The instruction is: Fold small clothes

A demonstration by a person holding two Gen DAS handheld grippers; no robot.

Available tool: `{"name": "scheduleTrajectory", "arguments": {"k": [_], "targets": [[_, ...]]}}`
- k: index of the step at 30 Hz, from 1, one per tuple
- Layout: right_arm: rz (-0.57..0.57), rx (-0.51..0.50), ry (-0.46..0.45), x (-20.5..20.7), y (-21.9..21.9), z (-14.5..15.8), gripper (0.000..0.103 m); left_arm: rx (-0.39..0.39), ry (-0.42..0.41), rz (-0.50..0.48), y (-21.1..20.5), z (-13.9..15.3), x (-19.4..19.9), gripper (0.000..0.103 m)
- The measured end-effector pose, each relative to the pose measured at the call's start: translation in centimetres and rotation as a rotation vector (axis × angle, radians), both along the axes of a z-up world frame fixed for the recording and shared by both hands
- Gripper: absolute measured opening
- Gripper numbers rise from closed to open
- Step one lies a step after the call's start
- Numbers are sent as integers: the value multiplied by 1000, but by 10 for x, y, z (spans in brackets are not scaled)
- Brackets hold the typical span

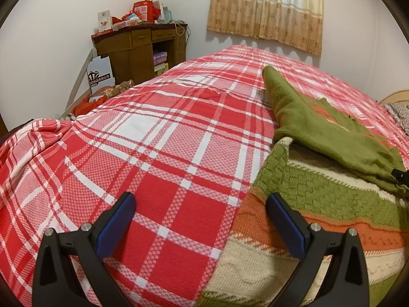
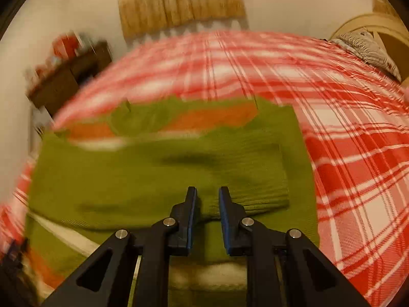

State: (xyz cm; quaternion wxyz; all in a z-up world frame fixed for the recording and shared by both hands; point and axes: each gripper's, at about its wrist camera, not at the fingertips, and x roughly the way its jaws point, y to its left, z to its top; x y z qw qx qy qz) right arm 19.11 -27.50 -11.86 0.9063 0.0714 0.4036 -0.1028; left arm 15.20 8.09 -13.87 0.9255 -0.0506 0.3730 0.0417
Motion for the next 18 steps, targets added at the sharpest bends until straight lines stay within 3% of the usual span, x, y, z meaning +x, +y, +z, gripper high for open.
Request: {"name": "scheduleTrajectory", "arguments": {"k": [7, 12, 14, 18], "targets": [[17, 16, -38, -15, -7, -1, 18, 46, 110, -57, -26, 10, 38, 103], [19, 58, -56, -16, -13, -2, 18, 98, 97, -23, -42, 16, 74, 103], [19, 77, -60, -15, -17, -2, 18, 158, 62, 28, -39, 22, 85, 103], [21, 83, -64, -15, -18, -3, 18, 16, 151, 60, -5, 12, 84, 103]]}}
